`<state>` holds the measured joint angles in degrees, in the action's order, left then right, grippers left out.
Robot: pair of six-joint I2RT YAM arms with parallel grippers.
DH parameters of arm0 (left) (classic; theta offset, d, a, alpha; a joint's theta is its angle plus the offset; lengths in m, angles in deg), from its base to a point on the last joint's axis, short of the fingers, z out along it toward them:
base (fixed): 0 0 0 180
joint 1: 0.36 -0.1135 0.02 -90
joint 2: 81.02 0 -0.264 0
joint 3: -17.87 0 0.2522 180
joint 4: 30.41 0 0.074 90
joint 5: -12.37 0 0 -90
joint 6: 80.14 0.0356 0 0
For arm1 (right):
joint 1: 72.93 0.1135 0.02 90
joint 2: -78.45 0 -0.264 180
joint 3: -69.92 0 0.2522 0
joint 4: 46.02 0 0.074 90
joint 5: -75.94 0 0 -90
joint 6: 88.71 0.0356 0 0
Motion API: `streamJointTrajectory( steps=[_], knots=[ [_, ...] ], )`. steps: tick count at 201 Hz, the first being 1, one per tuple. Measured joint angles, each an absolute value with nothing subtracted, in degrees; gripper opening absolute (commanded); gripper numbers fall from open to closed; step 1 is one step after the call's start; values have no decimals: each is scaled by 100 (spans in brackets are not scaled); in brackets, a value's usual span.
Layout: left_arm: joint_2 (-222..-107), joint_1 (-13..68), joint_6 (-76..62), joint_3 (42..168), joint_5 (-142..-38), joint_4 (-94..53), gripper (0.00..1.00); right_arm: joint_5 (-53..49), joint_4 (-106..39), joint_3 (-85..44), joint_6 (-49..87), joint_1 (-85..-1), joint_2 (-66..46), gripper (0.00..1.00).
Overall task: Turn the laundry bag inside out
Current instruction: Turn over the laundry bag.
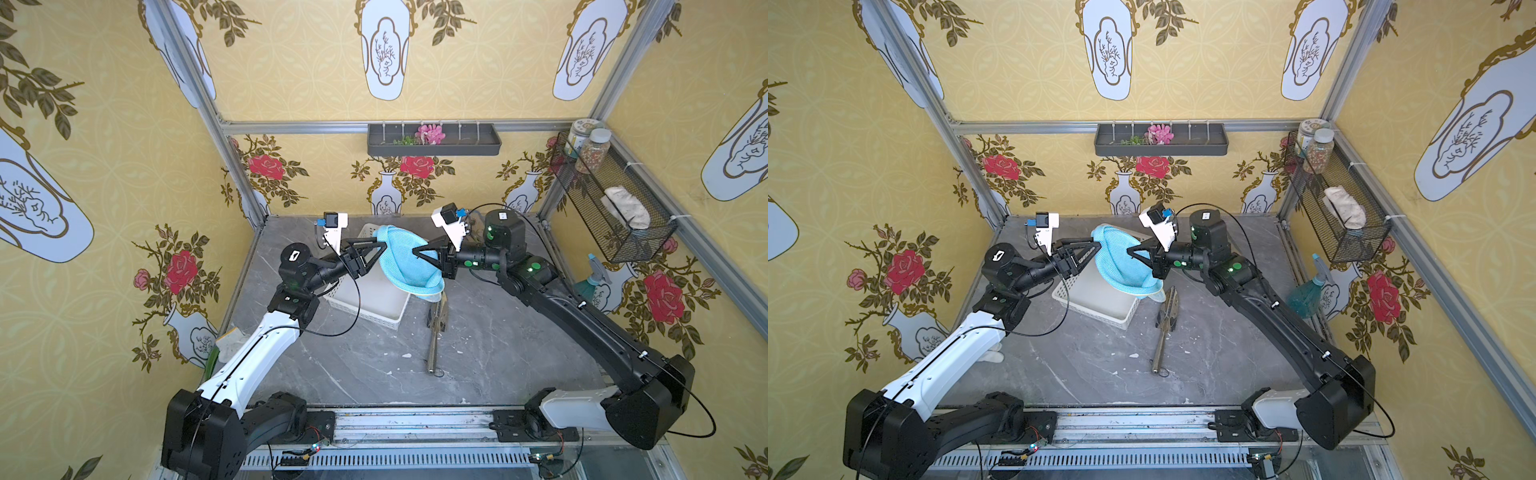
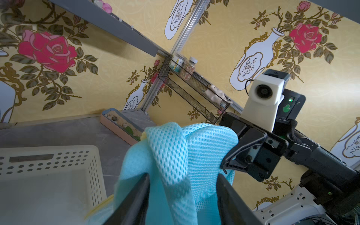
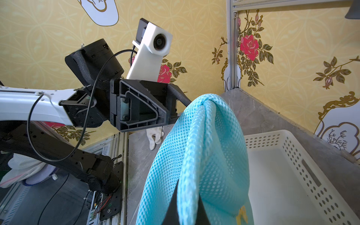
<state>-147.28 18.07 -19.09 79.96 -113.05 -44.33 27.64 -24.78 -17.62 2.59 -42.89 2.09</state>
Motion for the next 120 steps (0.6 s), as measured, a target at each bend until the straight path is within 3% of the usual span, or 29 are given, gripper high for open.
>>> streamJointTrajectory(
  steps=[23, 42, 120],
  knots=[
    [-14783, 1829, -1811, 8060, -11235, -4265, 22, 2770, -2484, -1762, 276, -4265, 190, 0],
    [-14807, 1829, -1734, 8106, -11233, -4195, 0, 2786, -2517, -1733, 305, -4269, 214, 0],
    [-14643, 1521, -1666, 8001, -10691, -4042, 0, 3583, -2952, -879, 475, -4641, 1027, 0]
  ],
)
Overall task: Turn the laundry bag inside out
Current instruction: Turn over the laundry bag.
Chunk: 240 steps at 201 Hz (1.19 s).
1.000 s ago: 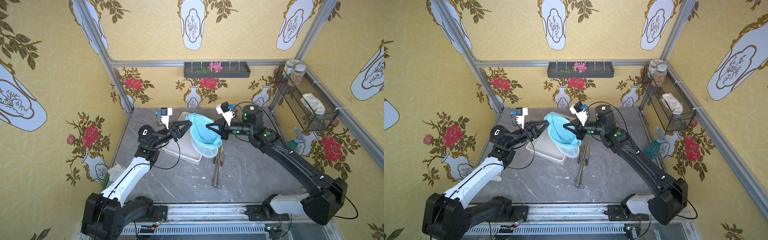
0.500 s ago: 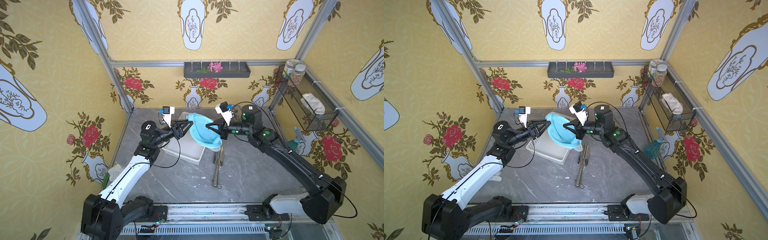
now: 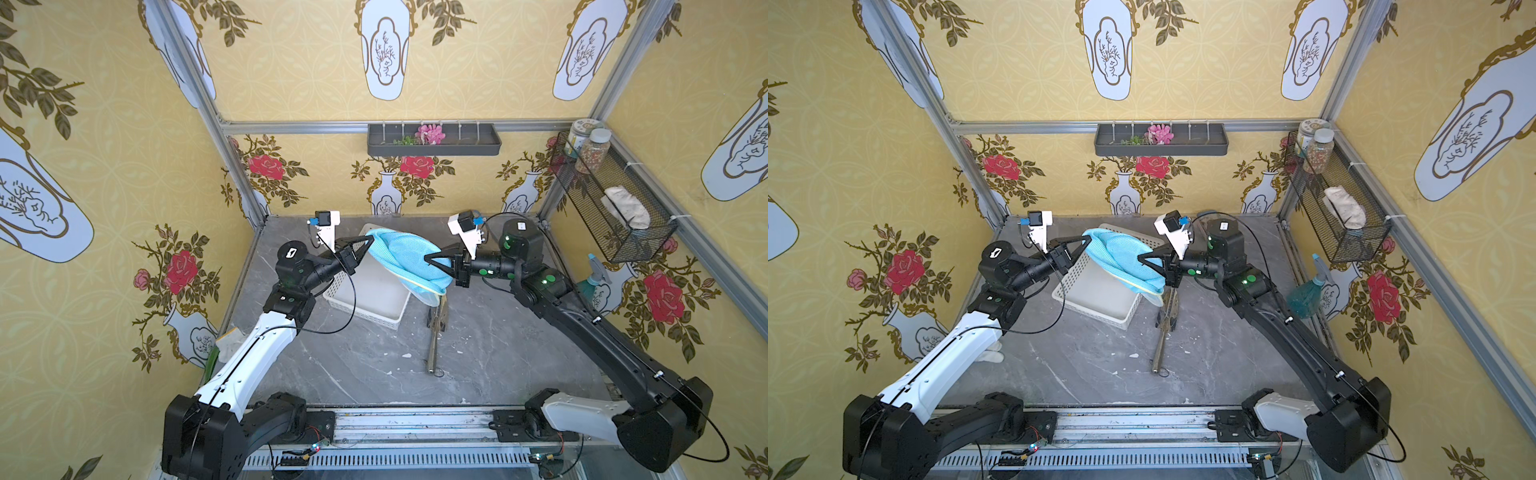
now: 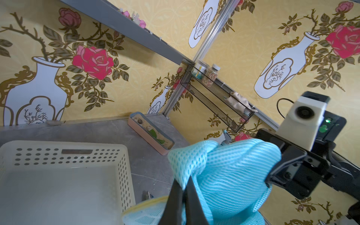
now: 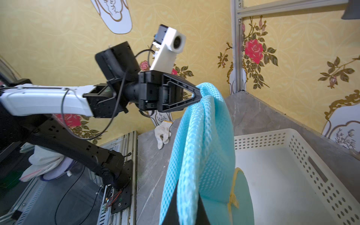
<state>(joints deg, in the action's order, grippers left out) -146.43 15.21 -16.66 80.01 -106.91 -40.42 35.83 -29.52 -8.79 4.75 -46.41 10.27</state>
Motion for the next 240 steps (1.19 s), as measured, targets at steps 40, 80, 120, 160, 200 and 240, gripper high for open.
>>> streamJointTrajectory(
  steps=[40, 80, 120, 160, 200, 240],
  knots=[
    [-14874, 1493, -1773, 7859, -10872, -4171, 0, 3953, -3538, -754, 825, -4645, 1197, 0],
    [-14938, 1643, -1712, 7633, -11165, -4361, 36, 3500, -4403, -789, 1612, -4652, 987, 0],
    [-14732, 1794, -1356, 7426, -11211, -4361, 60, 2569, -5402, -802, 2799, -4639, 629, 0],
    [-13812, 1812, -866, 7052, -10310, -4453, 70, 1559, -5571, -739, 3105, -4571, 710, 0],
    [-13569, 2362, -300, 7190, -10282, -4578, 81, 1081, -5450, -745, 3083, -4398, 743, 0],
    [-13751, 3167, 887, 7406, -10151, -4578, 80, 1050, -5455, -811, 3092, -4219, 729, 0]
  ],
)
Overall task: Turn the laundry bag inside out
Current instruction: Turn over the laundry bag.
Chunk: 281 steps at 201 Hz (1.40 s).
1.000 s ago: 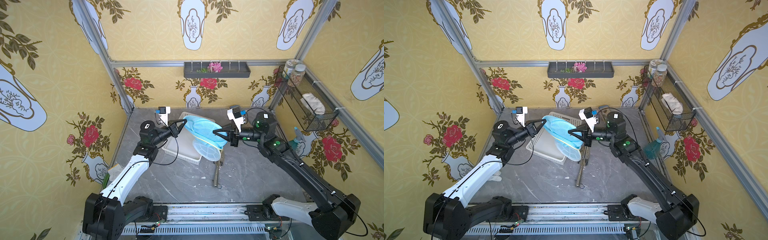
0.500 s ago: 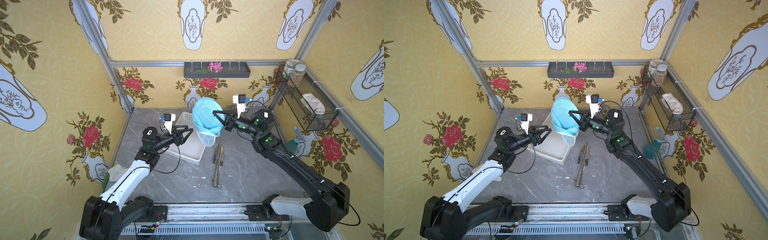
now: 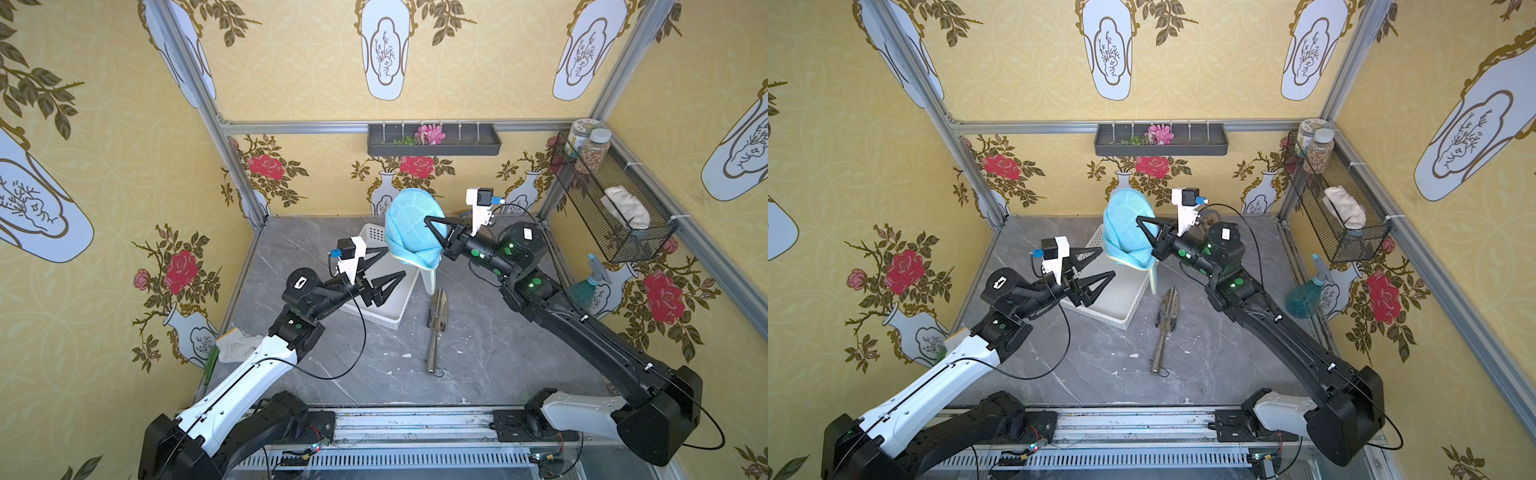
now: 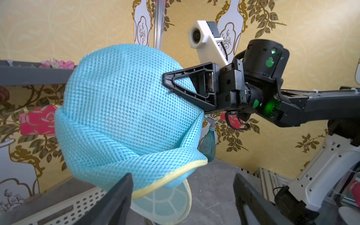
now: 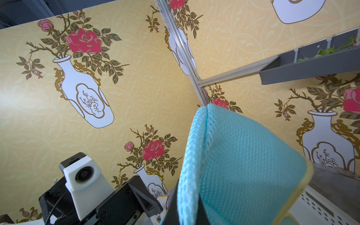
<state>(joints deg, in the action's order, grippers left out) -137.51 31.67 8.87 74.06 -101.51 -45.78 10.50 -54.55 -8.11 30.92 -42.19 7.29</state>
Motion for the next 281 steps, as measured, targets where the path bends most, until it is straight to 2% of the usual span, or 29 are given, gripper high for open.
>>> streamJointTrajectory(
  steps=[50, 71, 109, 143, 164, 184, 235, 281],
  knots=[
    [-13320, 3490, 3304, 7172, -9248, -4545, 82, 1013, -5302, -813, 3109, -4219, 909, 0],
    [-13375, 3492, 4362, 7362, -9073, -4158, 77, 1085, -5282, -820, 3153, -4219, 913, 0],
    [-13742, 3495, 5710, 7861, -8894, -3542, 50, 1140, -5289, -809, 3277, -4219, 915, 0],
    [-13878, 3495, 6196, 7933, -8833, -3365, 28, 1155, -5297, -780, 3406, -4219, 920, 0],
    [-13891, 3508, 6388, 7902, -8807, -3373, 10, 1155, -5324, -782, 3435, -4219, 931, 0],
    [-13902, 3554, 6539, 7806, -8678, -3446, 0, 1159, -5326, -787, 3533, -4219, 931, 0],
    [-13788, 3796, 6705, 7439, -8337, -3767, 0, 1098, -5337, -787, 3784, -4302, 931, 0],
    [-13952, 3873, 6696, 7391, -8348, -3321, 0, 1039, -5885, -686, 4928, -4973, 727, 0]
  ],
)
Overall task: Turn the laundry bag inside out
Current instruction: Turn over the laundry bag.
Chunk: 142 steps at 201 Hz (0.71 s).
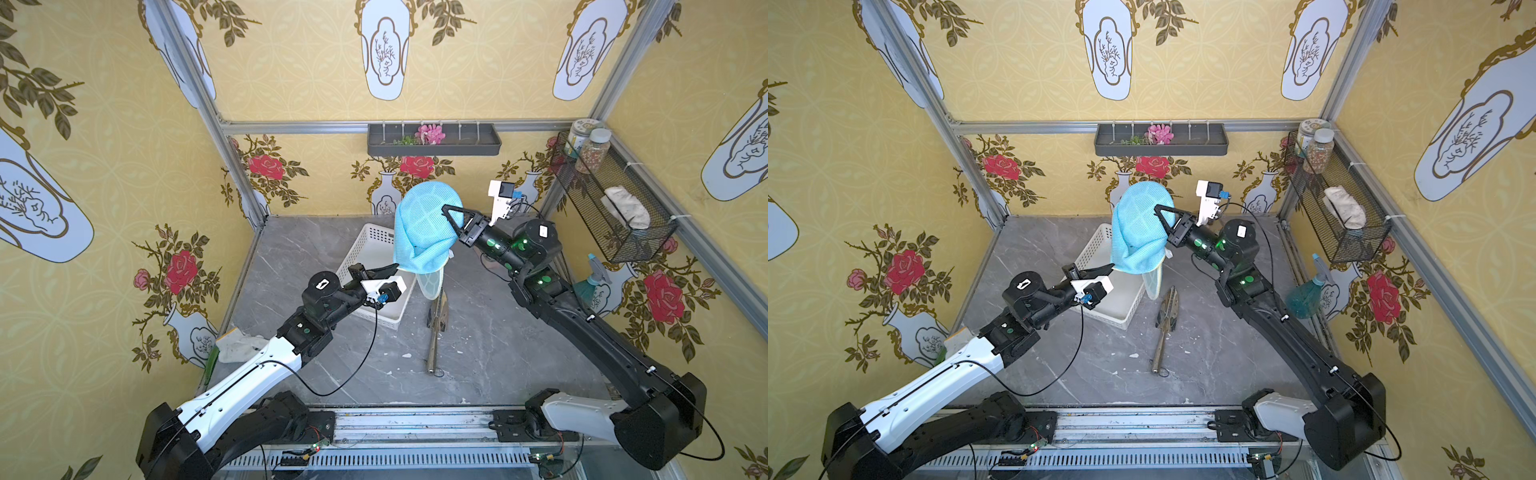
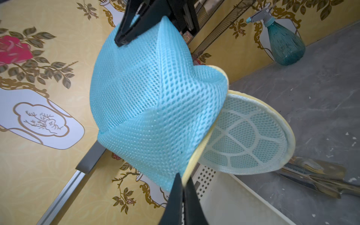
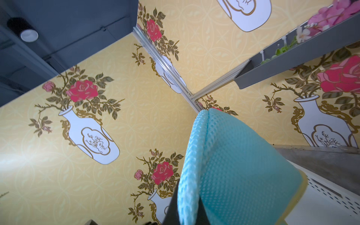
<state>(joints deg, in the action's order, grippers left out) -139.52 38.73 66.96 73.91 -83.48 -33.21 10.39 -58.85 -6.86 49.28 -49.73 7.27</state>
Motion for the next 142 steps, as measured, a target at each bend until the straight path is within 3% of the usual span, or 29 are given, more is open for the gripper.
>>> streamJointTrajectory(
  steps=[32, 50, 67, 115, 142],
  knots=[
    [-14503, 3881, 6620, 7675, -8295, -2844, 0, 1157, -6209, -592, 5653, -5096, 576, 0],
    [-14804, 3884, 6499, 7961, -8160, -2705, 25, 1159, -6519, -498, 6003, -5133, 576, 0],
    [-14953, 3881, 6349, 8084, -8061, -2584, 33, 1155, -6884, -409, 6366, -5181, 572, 0],
    [-14407, 3881, 5927, 7625, -8153, -2602, 43, 1188, -7850, -168, 7321, -5493, 434, 0],
    [-13703, 3881, 5601, 7293, -8155, -2954, 47, 1135, -7573, -151, 7159, -5574, 515, 0]
  ],
)
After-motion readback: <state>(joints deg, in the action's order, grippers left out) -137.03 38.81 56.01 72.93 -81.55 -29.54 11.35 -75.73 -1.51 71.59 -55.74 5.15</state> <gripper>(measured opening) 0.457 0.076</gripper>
